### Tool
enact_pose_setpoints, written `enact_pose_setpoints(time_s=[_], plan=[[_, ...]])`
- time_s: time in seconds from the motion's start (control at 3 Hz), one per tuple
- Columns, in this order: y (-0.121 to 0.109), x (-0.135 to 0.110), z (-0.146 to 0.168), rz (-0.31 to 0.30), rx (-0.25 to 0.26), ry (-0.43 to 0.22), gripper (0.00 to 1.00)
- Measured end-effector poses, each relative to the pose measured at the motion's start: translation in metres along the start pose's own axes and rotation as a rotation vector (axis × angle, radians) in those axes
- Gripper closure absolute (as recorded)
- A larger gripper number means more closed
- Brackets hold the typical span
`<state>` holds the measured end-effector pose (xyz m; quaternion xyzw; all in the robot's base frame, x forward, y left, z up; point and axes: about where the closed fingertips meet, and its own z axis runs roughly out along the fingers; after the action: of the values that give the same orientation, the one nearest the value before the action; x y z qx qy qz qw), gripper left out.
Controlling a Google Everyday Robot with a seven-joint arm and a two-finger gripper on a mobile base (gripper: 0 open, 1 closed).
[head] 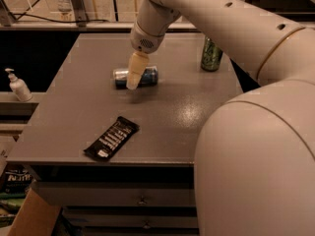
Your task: Knock redbull can over
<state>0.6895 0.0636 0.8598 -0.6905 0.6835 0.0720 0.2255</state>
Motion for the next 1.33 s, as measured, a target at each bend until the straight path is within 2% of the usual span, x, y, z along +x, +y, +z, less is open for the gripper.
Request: enact_pose_setpoints(time_s=[0.33, 1.0, 1.33], plan=[[-0.001, 0.015, -0.018, 0.120, 0.052, -0.063, 0.00], [0.004, 0.066, -0.069, 0.451, 0.253, -0.223, 0.00], [0.018, 0.085, -0.083, 0.589, 0.324, -0.291, 0.00]])
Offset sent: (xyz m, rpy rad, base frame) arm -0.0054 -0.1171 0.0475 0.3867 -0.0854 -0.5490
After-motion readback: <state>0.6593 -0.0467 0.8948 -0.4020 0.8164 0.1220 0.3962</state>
